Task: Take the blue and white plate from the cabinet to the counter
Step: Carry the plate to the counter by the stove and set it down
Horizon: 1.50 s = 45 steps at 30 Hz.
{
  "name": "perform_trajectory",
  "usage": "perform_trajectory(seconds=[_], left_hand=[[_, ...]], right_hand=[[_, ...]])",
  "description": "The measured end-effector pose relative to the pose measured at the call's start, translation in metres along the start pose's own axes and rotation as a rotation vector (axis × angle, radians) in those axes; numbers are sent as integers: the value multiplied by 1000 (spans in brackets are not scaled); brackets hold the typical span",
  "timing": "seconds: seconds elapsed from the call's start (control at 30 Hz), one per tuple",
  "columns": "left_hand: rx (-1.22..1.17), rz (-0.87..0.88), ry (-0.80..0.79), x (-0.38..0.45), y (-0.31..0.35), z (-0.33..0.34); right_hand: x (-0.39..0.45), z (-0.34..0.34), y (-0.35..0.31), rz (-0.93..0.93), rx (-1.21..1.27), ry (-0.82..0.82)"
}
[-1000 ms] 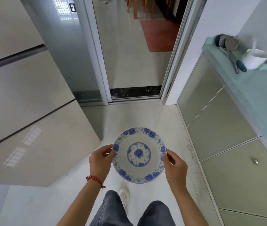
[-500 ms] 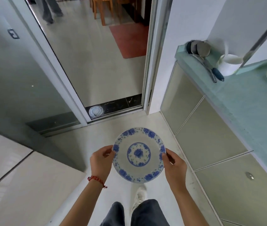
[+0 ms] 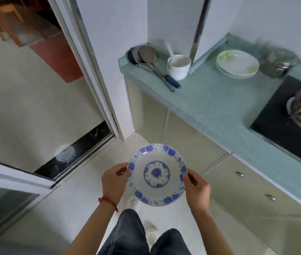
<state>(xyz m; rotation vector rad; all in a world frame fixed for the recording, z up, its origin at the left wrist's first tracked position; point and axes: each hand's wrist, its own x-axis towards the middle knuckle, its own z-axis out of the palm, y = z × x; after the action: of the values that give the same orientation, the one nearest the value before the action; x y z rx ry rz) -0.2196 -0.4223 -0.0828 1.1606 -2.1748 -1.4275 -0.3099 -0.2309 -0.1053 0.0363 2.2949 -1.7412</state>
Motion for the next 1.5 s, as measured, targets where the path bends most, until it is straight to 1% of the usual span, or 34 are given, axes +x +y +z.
perform_trajectory(seconds=[0.2, 0.3, 0.47, 0.67, 0.83, 1.03, 1.13, 1.37, 1.5], left_hand=[[24, 90, -265, 74, 35, 43], [46, 156, -364, 108, 52, 60], [75, 241, -480, 145, 72, 82], [79, 248, -527, 172, 92, 117], [62, 264, -510, 190, 112, 160], [48, 204, -498, 208, 147, 216], [54, 201, -487, 218, 159, 238], [72, 175, -463, 244, 166, 276], [100, 181, -483, 265, 168, 292]], right_hand=[[32, -3, -5, 96, 70, 265], [44, 2, -11, 127, 97, 387], [60, 10, -20, 158, 139, 538], [87, 2, -25, 188, 130, 628], [135, -25, -25, 170, 97, 632], [197, -68, -28, 160, 100, 565], [222, -84, -33, 133, 71, 553], [271, -92, -26, 173, 48, 537], [295, -87, -19, 198, 4, 535]])
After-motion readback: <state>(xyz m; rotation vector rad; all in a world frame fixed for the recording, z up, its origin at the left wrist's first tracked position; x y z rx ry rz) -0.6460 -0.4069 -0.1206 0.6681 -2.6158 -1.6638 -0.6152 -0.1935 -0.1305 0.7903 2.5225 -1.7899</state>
